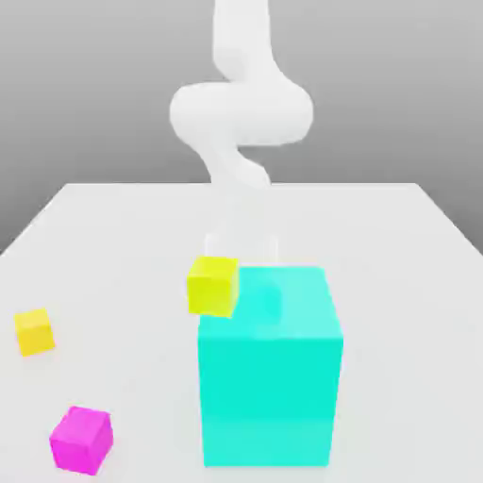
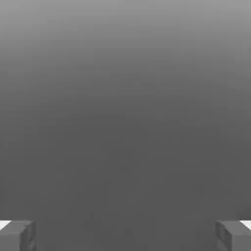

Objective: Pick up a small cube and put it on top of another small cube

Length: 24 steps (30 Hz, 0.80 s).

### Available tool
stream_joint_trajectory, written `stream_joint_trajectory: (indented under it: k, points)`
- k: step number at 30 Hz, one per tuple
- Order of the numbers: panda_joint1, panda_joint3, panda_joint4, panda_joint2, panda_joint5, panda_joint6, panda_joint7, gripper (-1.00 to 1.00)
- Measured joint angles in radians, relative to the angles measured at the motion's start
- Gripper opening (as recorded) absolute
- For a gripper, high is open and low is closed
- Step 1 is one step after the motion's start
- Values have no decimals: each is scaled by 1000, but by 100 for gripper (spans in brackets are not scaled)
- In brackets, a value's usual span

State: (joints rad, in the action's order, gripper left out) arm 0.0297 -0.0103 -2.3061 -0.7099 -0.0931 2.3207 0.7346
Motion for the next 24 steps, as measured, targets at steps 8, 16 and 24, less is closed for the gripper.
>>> stream_joint_trajectory:
  k: [8, 16, 24]
  points:
    - [67, 34, -15, 298, -242, 53, -257, 0]
    - [103, 135, -38, 577, -313, 132, -628, 0]
    - [208, 152, -77, 819, -173, 260, -1146, 0]
